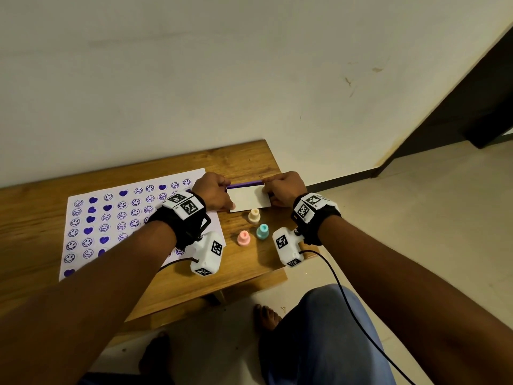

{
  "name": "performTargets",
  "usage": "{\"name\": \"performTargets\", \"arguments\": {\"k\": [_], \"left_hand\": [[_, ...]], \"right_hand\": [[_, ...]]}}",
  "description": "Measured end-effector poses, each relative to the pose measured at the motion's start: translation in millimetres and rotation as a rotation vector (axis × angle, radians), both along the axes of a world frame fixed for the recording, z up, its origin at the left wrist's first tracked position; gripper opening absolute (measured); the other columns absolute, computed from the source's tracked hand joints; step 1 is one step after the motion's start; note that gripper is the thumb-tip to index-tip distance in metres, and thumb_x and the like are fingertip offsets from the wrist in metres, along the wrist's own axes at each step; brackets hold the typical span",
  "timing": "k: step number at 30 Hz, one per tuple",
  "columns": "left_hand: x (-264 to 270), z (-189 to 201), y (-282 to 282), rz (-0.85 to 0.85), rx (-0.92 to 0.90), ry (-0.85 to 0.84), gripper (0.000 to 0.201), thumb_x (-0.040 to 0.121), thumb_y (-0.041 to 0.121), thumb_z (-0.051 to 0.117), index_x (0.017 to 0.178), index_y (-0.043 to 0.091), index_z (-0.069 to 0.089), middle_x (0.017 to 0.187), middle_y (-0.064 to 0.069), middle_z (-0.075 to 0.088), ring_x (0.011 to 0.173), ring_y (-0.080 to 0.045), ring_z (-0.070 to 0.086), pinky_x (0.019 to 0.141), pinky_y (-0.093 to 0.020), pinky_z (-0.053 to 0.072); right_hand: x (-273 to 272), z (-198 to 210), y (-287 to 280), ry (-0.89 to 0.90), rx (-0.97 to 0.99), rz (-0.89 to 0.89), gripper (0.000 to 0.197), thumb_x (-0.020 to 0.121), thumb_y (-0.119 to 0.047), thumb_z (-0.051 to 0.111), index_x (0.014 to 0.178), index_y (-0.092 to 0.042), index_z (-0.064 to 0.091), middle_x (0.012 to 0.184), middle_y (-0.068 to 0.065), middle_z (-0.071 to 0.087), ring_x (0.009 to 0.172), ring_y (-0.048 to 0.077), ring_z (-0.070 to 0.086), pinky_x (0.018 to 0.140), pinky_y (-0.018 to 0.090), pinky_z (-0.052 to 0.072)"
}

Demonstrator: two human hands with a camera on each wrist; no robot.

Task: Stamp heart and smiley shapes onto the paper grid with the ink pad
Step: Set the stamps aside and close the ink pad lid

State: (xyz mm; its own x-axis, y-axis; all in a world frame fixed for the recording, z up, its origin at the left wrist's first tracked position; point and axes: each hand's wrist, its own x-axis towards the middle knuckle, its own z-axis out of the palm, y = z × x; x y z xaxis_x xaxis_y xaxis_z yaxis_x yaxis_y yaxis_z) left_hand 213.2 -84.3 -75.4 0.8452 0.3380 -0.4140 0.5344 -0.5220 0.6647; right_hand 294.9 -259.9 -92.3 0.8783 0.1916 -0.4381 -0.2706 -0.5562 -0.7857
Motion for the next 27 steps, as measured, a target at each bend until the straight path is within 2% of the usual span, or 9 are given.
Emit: {"name": "performTargets", "arguments": {"k": [4, 8, 11, 13, 18, 23, 27], "left_hand": [[-0.4, -0.4, -0.3, 0.002, 0.052, -0.007, 0.073, 0.063, 0.011, 0.086, 0.130, 0.013, 0.058, 0.123, -0.005, 0.065, 0.113, -0.021, 0.060, 0.099, -0.031, 0.048], [1.4, -2.9, -0.4, 0.022, 0.051, -0.007, 0.072, 0.060, 0.009, 0.087, 0.127, 0.012, 0.060, 0.122, -0.005, 0.065, 0.113, -0.021, 0.061, 0.099, -0.035, 0.049], [4.7, -4.2, 2.2, 0.029, 0.028, -0.004, 0.069, 0.058, 0.007, 0.088, 0.122, 0.010, 0.064, 0.119, -0.006, 0.067, 0.109, -0.021, 0.063, 0.096, -0.035, 0.052], [6.5, -4.8, 3.5, 0.027, 0.053, -0.011, 0.064, 0.059, 0.009, 0.088, 0.119, 0.012, 0.066, 0.118, -0.005, 0.068, 0.110, -0.020, 0.062, 0.099, -0.033, 0.049], [9.7, -7.2, 5.2, 0.021, 0.080, -0.018, 0.059, 0.062, 0.009, 0.087, 0.118, 0.012, 0.068, 0.119, -0.004, 0.067, 0.110, -0.018, 0.062, 0.098, -0.026, 0.047], [13.1, -6.8, 4.8, -0.018, 0.115, 0.001, 0.058, 0.065, 0.011, 0.085, 0.119, 0.014, 0.066, 0.119, -0.004, 0.067, 0.111, -0.019, 0.060, 0.094, -0.023, 0.045], [13.5, -7.0, 2.2, -0.101, 0.171, 0.000, 0.057, 0.072, 0.012, 0.080, 0.126, 0.012, 0.062, 0.127, -0.005, 0.062, 0.117, -0.021, 0.056, 0.089, -0.020, 0.039]], "right_hand": [[0.5, -3.9, -0.3, 0.002, 0.003, 0.006, 0.014, 0.082, -0.016, 0.075, 0.093, -0.024, 0.078, 0.084, 0.000, 0.072, 0.077, 0.020, 0.069, 0.076, 0.036, 0.063], [1.5, -3.8, -0.2, 0.001, -0.006, 0.000, 0.011, 0.082, -0.019, 0.077, 0.090, -0.026, 0.077, 0.082, -0.003, 0.071, 0.079, 0.019, 0.070, 0.077, 0.037, 0.063], [0.6, -7.0, 0.7, -0.021, -0.019, -0.010, 0.014, 0.083, -0.023, 0.077, 0.097, -0.025, 0.079, 0.088, -0.001, 0.074, 0.081, 0.019, 0.072, 0.078, 0.038, 0.063], [-0.3, -8.4, 1.8, -0.043, -0.037, -0.007, 0.016, 0.084, -0.029, 0.077, 0.100, -0.027, 0.079, 0.091, -0.002, 0.075, 0.080, 0.018, 0.072, 0.078, 0.038, 0.063], [3.1, -5.7, 2.1, -0.027, -0.037, -0.001, 0.016, 0.083, -0.030, 0.079, 0.099, -0.026, 0.079, 0.086, -0.002, 0.074, 0.075, 0.019, 0.072, 0.074, 0.036, 0.064], [6.2, -0.5, 1.1, 0.020, -0.030, 0.007, 0.015, 0.083, -0.026, 0.080, 0.098, -0.024, 0.078, 0.081, -0.002, 0.072, 0.062, 0.015, 0.067, 0.060, 0.028, 0.060], [6.3, -2.9, 1.3, -0.021, -0.042, 0.019, 0.008, 0.083, -0.026, 0.078, 0.091, -0.027, 0.076, 0.079, 0.000, 0.072, 0.063, 0.017, 0.068, 0.066, 0.032, 0.063]]}}
